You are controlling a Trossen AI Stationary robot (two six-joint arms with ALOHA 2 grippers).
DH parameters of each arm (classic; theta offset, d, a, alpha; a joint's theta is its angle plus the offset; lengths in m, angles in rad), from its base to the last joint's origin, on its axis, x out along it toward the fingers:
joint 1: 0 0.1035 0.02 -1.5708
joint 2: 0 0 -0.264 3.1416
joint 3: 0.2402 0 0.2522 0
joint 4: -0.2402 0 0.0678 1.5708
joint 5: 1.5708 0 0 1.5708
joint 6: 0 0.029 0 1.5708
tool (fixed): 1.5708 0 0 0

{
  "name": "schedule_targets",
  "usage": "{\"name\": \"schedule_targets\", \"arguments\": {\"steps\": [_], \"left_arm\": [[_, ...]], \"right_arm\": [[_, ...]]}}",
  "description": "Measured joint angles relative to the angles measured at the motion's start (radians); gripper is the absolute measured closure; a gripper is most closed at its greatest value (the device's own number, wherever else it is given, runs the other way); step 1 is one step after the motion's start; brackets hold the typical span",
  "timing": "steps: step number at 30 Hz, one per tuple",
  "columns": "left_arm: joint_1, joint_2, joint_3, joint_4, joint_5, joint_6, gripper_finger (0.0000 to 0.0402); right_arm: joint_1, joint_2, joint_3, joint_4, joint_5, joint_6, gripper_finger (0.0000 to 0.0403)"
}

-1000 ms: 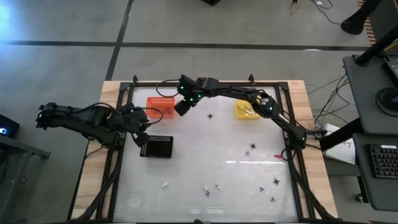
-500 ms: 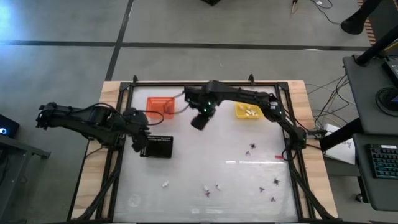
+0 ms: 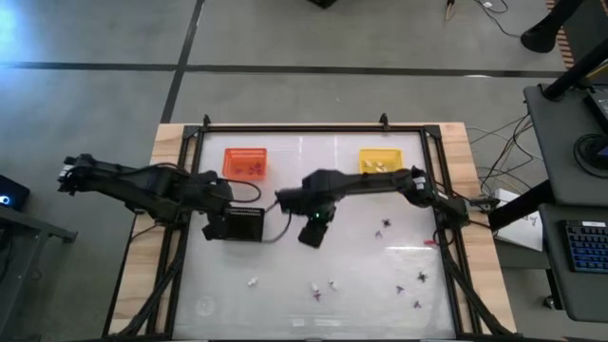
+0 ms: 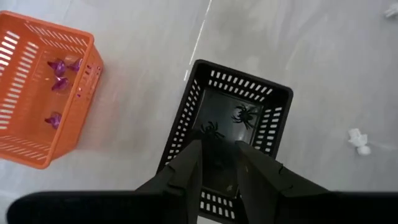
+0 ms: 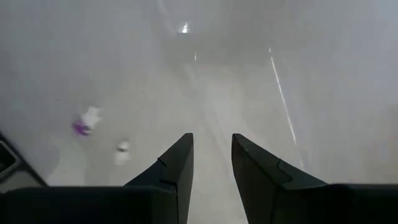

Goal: Sort Halloween decoration
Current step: Put the white skeleton toy into the yellow bin

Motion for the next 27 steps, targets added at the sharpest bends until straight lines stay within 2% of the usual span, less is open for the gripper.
{"name": "schedule_targets", "arguments": {"steps": [5, 9, 18, 27], "left_arm": [[0.0, 0.018, 0.0, 0.0, -0.001, 0.041, 0.0324], [0.0, 0.023, 0.0, 0.0, -0.001, 0.052, 0.0324], [-0.001, 0.018, 0.0, 0.0, -0.002, 0.052, 0.0324], [0.0, 0.018, 0.0, 0.0, -0.002, 0.052, 0.0324]], "right_arm": [[0.083, 0.0, -0.004, 0.03, 0.008, 0.138, 0.0293], [0.147, 0.0, -0.02, 0.037, 0.063, 0.241, 0.0286], [0.258, -0.001, -0.138, 0.055, 0.063, 0.347, 0.0284], [0.315, -0.001, -0.314, 0.292, -0.016, 0.411, 0.0286]]}}
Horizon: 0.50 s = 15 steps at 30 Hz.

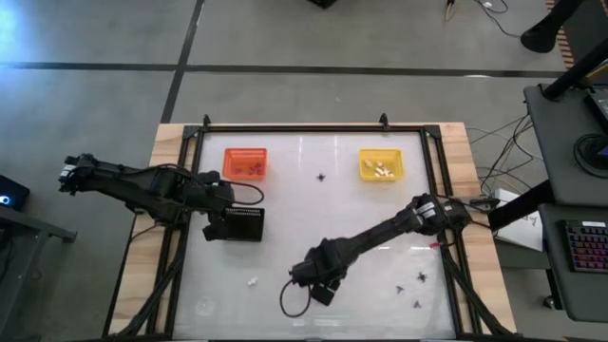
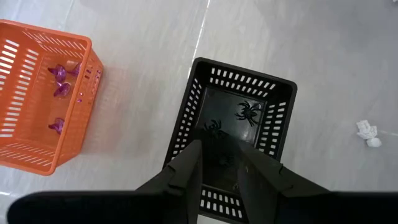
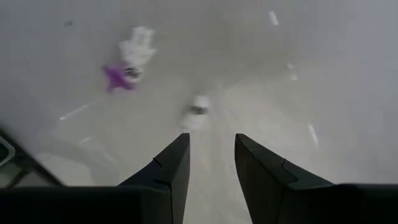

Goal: Sort Halloween decoration
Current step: Put the white skeleton toy into the yellow bin

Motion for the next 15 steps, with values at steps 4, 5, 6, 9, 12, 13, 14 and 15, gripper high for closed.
{"name": "schedule_targets", "arguments": {"steps": [4, 5, 6, 9, 12, 13, 14, 15], "left_arm": [[0.0, 0.0, 0.0, 0.0, 0.0, 0.0, 0.0324], [0.0, 0.0, 0.0, 0.0, 0.0, 0.0, 0.0324], [0.0, 0.0, 0.0, 0.0, 0.0, 0.0, 0.0324], [0.0, 0.0, 0.0, 0.0, 0.0, 0.0, 0.0324], [0.0, 0.0, 0.0, 0.0, 0.0, 0.0, 0.0324], [0.0, 0.0, 0.0, 0.0, 0.002, 0.0, 0.0324], [0.001, 0.0, 0.0, 0.0, 0.005, 0.0, 0.0324], [0.001, 0.0, 0.0, 0.0, 0.006, 0.0, 0.0324]], "right_arm": [[0.015, 0.0, -0.052, 0.095, -0.01, 0.044, 0.0286], [0.017, 0.0, -0.064, 0.102, -0.008, 0.055, 0.0285], [0.019, 0.0, -0.077, 0.104, -0.007, 0.068, 0.0284], [0.024, 0.0, -0.121, 0.149, -0.013, 0.097, 0.0282], [0.031, 0.0, -0.16, 0.206, -0.042, 0.127, 0.0282], [0.034, 0.0, -0.17, 0.229, -0.048, 0.137, 0.0282], [0.038, 0.0, -0.182, 0.253, -0.051, 0.147, 0.0282], [0.041, 0.0, -0.192, 0.266, -0.051, 0.154, 0.0282]]}}
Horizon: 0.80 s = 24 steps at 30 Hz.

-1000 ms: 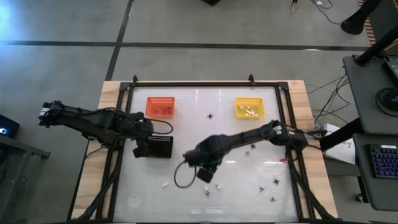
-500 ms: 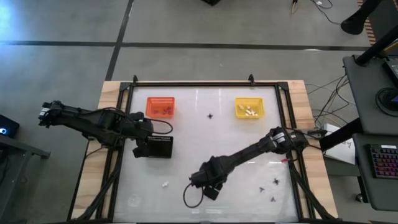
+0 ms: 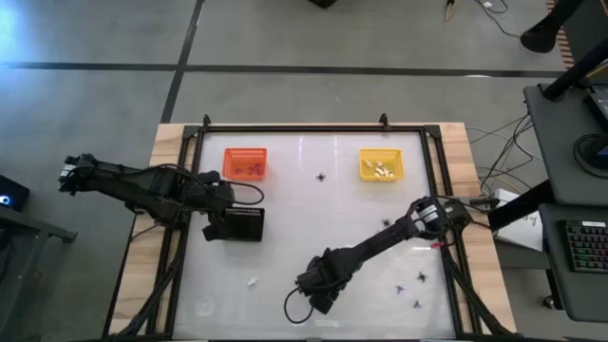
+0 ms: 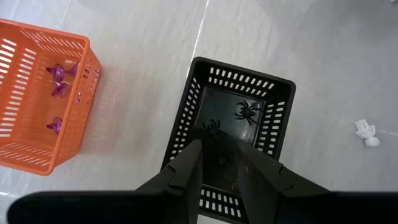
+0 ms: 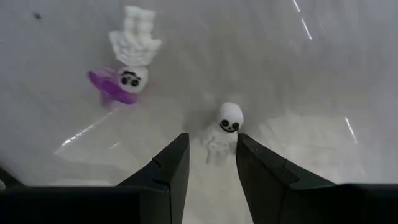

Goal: Sort Halloween decoration
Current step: Put the white skeleton toy into the yellow bin

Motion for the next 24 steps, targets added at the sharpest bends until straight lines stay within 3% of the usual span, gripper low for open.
{"name": "schedule_targets", "arguments": {"steps": [5, 12, 19, 24], "left_arm": [[0.0, 0.0, 0.0, 0.0, 0.001, 0.0, 0.0324], [0.0, 0.0, 0.0, -0.001, 0.001, 0.0, 0.0324], [0.0, 0.0, 0.0, -0.011, 0.002, 0.0, 0.0324], [0.0, 0.0, 0.0, -0.014, 0.002, 0.0, 0.0324]], "right_arm": [[0.004, -0.002, -0.031, 0.019, 0.001, 0.029, 0.0294], [0.001, -0.003, -0.033, 0.018, -0.005, 0.085, 0.0383], [-0.01, -0.026, -0.037, 0.0, 0.018, 0.096, 0.0388], [-0.052, -0.089, -0.037, -0.083, 0.095, 0.078, 0.039]]}}
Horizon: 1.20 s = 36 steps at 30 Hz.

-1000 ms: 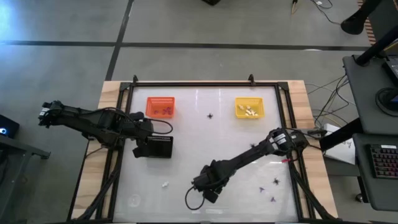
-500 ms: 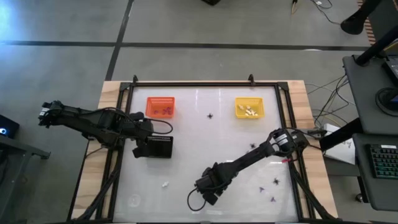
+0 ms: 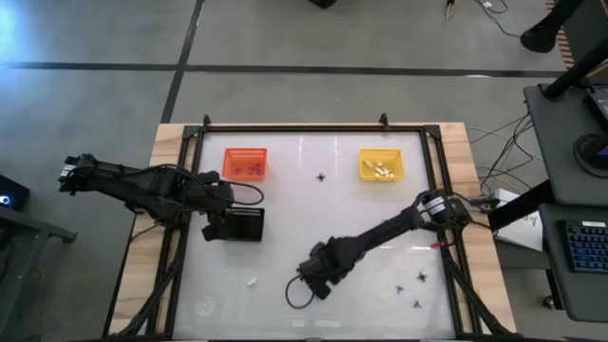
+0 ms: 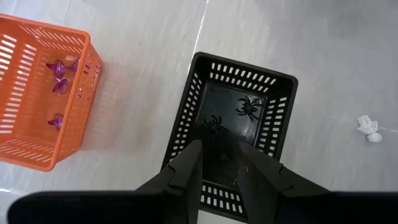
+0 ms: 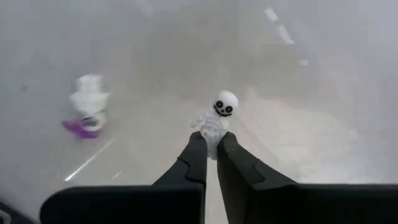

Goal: Sort Halloween decoration
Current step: Put the white skeleton toy into the yellow bin

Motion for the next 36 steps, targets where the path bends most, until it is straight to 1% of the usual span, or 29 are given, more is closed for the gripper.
{"name": "schedule_targets", "arguments": {"steps": [6, 9, 12, 15, 18, 20, 26, 31, 36], "left_arm": [[0.0, 0.0, 0.0, -0.003, 0.0, 0.0, 0.0324], [0.0, 0.0, 0.0, -0.006, 0.0, 0.0, 0.0324], [0.0, 0.0, 0.0, -0.009, 0.0, 0.0, 0.0324], [0.0, 0.0, 0.0, -0.01, 0.0, 0.0, 0.0324], [0.0, 0.0, 0.0, -0.011, 0.0, 0.0, 0.0324], [0.0, 0.0, 0.0, -0.012, 0.0, 0.0, 0.0324], [0.0, 0.0, 0.0, -0.017, 0.0, 0.0, 0.0324], [0.0, 0.0, 0.0, -0.017, 0.0, 0.0, 0.0324], [0.0, 0.0, 0.0, -0.017, -0.005, -0.001, 0.0324]], "right_arm": [[-0.066, -0.087, 0.0, -0.183, 0.11, -0.064, 0.039], [-0.116, -0.134, 0.001, -0.28, 0.179, -0.104, 0.039], [-0.171, -0.18, -0.004, -0.334, 0.233, -0.141, 0.039], [-0.229, -0.235, -0.032, -0.334, 0.266, -0.195, 0.039], [-0.294, -0.285, -0.09, -0.336, 0.275, -0.255, 0.039], [-0.34, -0.318, -0.144, -0.333, 0.291, -0.288, 0.039], [-0.488, -0.426, -0.321, -0.317, 0.294, -0.375, 0.039], [-0.612, -0.526, -0.448, -0.24, 0.309, -0.432, 0.039], [-0.733, -0.586, -0.55, -0.151, 0.308, -0.526, 0.039]]}}
